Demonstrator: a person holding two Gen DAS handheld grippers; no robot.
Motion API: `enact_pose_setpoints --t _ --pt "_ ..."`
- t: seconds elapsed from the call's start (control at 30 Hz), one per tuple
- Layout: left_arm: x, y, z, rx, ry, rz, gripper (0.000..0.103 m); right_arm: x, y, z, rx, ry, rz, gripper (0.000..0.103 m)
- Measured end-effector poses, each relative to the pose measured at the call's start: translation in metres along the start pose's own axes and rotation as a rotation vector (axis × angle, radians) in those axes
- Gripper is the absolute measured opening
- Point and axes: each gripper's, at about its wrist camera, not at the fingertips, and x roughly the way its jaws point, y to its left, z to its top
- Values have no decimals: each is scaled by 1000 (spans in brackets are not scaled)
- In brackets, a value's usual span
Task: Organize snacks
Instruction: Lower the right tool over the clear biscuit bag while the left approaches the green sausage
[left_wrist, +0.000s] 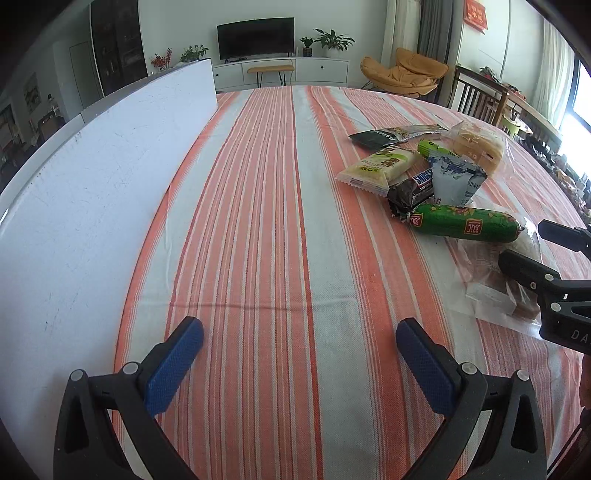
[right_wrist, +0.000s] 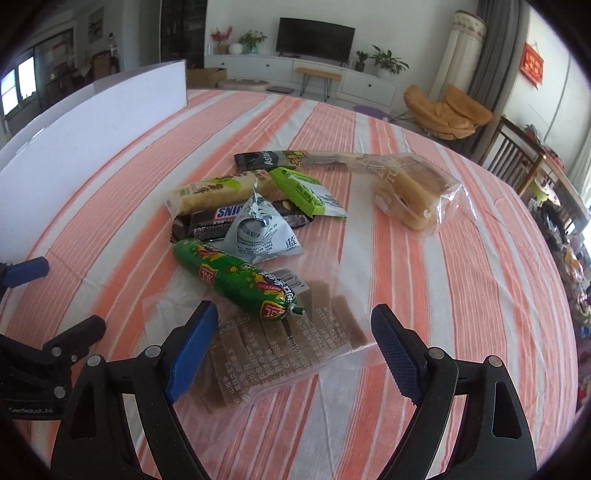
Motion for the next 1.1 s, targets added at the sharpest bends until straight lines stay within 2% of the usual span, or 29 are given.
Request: enact_pose_setpoints --t 0.17,0.3,0.4,0.47,0.57,0.63,0.7,0.8,0.93,1.1 --pt "0 0 0 0 0 0 103 -19 -53 -25 14 18 -95 87" --pt "0 0 0 0 0 0 103 -38 -76 -27 97 0 -37 87" --pt "0 0 0 0 0 0 103 -21 -85 -25 254 88 54 87" --pt "0 0 0 0 0 0 103 -10 -79 -25 309 121 57 88" --pt "0 0 0 0 0 0 103 0 -56 -17 218 115 10 88" --pt "0 0 0 0 0 0 103 6 -38 -15 102 127 -31 89" --pt "0 0 0 0 0 0 103 5 -34 -17 29 93 -17 87" --pt "0 0 0 0 0 0 103 6 -59 -23 122 88 12 85" --pt "0 0 0 0 0 1 103 7 -88 -34 226 38 -78 87" --pt "0 0 0 1 0 2 103 7 -100 -39 291 22 -8 90"
